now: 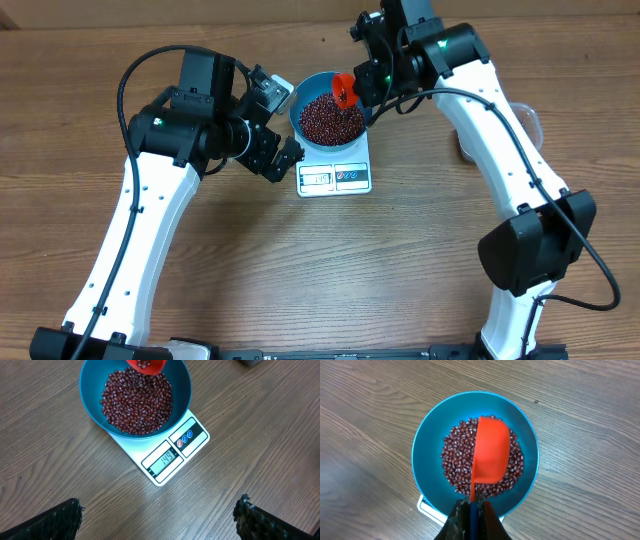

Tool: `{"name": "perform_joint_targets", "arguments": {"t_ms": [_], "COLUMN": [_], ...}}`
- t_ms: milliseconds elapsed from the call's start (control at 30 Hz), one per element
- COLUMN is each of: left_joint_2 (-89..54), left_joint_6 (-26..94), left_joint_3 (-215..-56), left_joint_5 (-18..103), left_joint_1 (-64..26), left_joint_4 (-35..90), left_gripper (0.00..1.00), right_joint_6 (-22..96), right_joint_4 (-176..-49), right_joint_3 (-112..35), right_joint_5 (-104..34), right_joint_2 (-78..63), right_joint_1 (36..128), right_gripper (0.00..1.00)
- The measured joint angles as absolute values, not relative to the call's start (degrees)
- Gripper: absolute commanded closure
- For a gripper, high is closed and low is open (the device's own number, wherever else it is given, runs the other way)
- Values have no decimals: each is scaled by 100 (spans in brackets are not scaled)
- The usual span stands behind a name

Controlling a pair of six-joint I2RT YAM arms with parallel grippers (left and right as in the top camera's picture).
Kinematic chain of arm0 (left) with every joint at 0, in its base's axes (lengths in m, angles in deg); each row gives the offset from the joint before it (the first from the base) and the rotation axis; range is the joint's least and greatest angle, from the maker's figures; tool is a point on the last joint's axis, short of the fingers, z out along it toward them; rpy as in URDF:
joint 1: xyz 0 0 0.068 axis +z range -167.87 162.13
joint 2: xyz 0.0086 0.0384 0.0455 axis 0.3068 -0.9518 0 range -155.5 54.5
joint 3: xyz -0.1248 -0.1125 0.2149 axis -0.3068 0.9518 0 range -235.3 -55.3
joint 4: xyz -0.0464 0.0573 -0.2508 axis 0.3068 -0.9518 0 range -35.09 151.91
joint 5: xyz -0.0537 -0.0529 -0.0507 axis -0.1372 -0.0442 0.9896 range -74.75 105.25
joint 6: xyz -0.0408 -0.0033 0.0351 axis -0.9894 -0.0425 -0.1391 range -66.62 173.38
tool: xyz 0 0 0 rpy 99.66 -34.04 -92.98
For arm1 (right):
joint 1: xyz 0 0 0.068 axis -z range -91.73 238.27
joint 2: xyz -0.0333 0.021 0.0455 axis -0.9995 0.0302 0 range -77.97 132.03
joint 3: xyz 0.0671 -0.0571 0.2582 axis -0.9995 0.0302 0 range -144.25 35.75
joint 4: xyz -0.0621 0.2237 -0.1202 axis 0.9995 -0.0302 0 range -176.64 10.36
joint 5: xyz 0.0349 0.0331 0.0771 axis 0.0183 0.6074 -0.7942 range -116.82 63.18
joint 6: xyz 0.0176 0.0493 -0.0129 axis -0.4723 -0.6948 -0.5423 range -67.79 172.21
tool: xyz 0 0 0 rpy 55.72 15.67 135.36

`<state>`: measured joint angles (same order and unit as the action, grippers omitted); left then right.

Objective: Scoop item into bowl and weigh 150g on scale
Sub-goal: 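Hold the scoop over the bowl and shake out small amounts of beans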

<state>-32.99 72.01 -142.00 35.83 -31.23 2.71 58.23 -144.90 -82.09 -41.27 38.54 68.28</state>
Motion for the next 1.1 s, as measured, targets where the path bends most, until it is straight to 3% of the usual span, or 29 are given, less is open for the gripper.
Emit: {"name": "perform_joint_targets", "arguments": {"t_ms": [367,1100], "left_joint_2": [-3299,-3299], "left_joint_6": [7201,7201], "left_joint_3": [-14200,-14200], "left_joint_5": [3583,3583], "left_joint_1": [-3123,-3123], "left_joint_4": [271,271], "left_gripper": [0,0], "right_joint_6": [5823,5823], "right_joint_4": [-14584,-14628], "right_joint_3": [-8209,-8209], "right_joint_5": [-4801,-4930], "right_joint_2": [3749,3589], "right_joint_1": [7445,7449], "right_gripper": [96,96]}}
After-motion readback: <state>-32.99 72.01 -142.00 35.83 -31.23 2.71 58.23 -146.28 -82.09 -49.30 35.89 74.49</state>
